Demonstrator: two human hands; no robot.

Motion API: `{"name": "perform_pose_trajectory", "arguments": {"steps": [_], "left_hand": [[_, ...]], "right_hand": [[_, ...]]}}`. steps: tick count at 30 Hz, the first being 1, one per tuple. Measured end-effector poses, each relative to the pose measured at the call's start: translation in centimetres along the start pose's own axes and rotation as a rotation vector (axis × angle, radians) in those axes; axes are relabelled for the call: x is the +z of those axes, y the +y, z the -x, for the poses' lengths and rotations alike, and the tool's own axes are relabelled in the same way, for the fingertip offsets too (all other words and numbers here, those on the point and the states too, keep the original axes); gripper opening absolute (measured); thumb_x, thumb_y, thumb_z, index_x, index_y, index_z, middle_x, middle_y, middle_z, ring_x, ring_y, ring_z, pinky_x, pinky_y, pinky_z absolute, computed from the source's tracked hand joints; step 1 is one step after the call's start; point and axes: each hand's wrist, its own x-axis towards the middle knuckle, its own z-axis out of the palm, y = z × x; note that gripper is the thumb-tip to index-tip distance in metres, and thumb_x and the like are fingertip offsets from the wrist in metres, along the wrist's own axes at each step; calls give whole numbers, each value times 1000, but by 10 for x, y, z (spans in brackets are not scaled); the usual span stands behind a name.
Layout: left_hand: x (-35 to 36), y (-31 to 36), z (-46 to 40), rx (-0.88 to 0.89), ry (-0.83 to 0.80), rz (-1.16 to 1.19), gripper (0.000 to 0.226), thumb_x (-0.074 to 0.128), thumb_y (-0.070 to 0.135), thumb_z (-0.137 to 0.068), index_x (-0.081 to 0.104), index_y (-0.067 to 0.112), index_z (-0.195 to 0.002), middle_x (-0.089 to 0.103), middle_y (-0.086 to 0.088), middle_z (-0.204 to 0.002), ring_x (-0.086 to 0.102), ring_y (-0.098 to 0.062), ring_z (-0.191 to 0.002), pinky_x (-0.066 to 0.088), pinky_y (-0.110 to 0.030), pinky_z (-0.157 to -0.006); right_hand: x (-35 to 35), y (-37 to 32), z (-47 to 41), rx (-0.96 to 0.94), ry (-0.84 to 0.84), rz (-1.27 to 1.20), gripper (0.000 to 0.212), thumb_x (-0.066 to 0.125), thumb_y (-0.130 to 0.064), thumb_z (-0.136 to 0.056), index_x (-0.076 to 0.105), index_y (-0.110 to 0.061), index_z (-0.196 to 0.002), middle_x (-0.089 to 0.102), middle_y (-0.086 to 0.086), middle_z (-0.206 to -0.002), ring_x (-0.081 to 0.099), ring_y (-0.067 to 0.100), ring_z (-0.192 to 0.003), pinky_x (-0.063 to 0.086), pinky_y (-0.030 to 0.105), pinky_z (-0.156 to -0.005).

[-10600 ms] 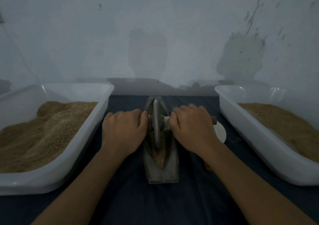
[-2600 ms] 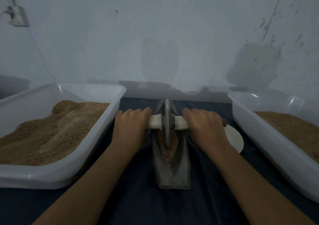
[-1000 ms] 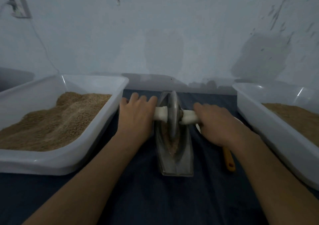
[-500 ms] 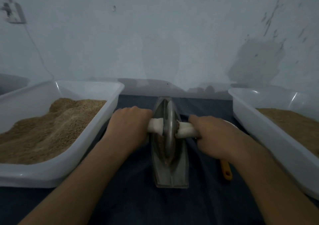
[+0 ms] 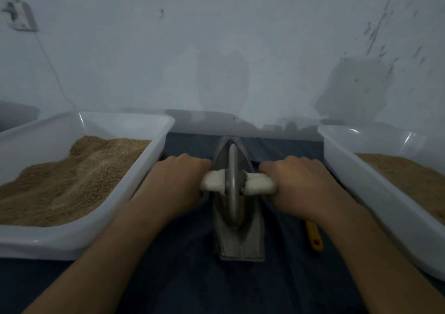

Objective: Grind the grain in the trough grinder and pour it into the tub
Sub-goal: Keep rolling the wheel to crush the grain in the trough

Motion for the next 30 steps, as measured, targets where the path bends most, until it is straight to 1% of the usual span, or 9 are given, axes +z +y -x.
{"name": "perform_pose_trajectory", "arguments": {"steps": [4, 7, 10, 13, 16, 20, 24, 27, 30], "left_hand": [[15, 5, -17, -70, 141, -117, 27, 65, 21, -89, 39, 26, -92, 65, -2, -100, 63, -29, -95, 40, -38, -73], [21, 3, -18, -87, 142, -151, 27, 64, 25, -90, 37, 25, -92, 65, -1, -98, 63, -29, -91, 37, -36, -69], [7, 0, -10, -54, 24, -48, 23, 66, 29, -89, 43, 29, -92, 65, 1, -96, 65, -26, -86, 43, -35, -65], [-10, -3, -2, -36, -169, 30, 20, 70, 33, -86, 54, 34, -98, 65, 5, -99, 65, -21, -92, 54, -39, -75], [-5, 5, 3, -53, -53, 18, 22, 71, 27, -85, 52, 31, -96, 66, 3, -100, 64, -23, -96, 53, -39, -78], [14, 15, -10, -164, 128, -195, 26, 67, 21, -88, 46, 24, -103, 59, -2, -110, 52, -29, -110, 37, -39, -79], [19, 13, -15, -135, 179, -185, 18, 60, 27, -92, 46, 23, -103, 61, -2, -107, 56, -28, -102, 37, -38, -80], [6, 7, -8, -25, 126, -109, 20, 61, 32, -90, 42, 27, -93, 64, 2, -97, 62, -25, -91, 40, -37, -74], [-6, 1, 3, 70, 7, -29, 19, 63, 35, -89, 47, 31, -98, 65, 6, -95, 64, -20, -88, 45, -36, -70]], "right_hand": [[14, -11, -18, 44, 158, 120, 28, 74, -22, -76, 48, -25, -86, 58, 0, -74, 55, 27, -64, 29, 32, -55], [20, -13, -17, 48, 236, 163, 24, 77, -12, -74, 57, -16, -86, 57, 3, -72, 55, 28, -64, 32, 35, -56], [11, -5, -11, -18, 132, 73, 27, 70, -22, -79, 46, -28, -90, 52, -6, -73, 53, 24, -63, 27, 31, -53], [-4, 4, 0, -32, -57, -36, 27, 64, -33, -80, 39, -39, -87, 39, -13, -71, 36, 11, -60, 17, 29, -50], [-7, 0, 2, -12, -38, -37, 30, 65, -33, -79, 37, -43, -87, 35, -15, -70, 29, 8, -58, 15, 28, -50], [5, -13, -19, 71, 44, 94, 26, 67, -26, -85, 45, -32, -98, 59, -5, -89, 58, 26, -81, 29, 33, -61], [16, -12, -18, 83, 103, 110, 23, 66, -25, -88, 49, -25, -103, 60, -3, -95, 59, 25, -88, 30, 35, -65], [1, -1, -7, 39, -36, -46, 26, 63, -29, -86, 38, -34, -91, 51, -11, -83, 52, 16, -71, 26, 31, -53], [-13, 7, 7, -18, -212, -158, 23, 63, -33, -79, 40, -37, -80, 51, -14, -76, 47, 5, -64, 26, 28, -50]]}}
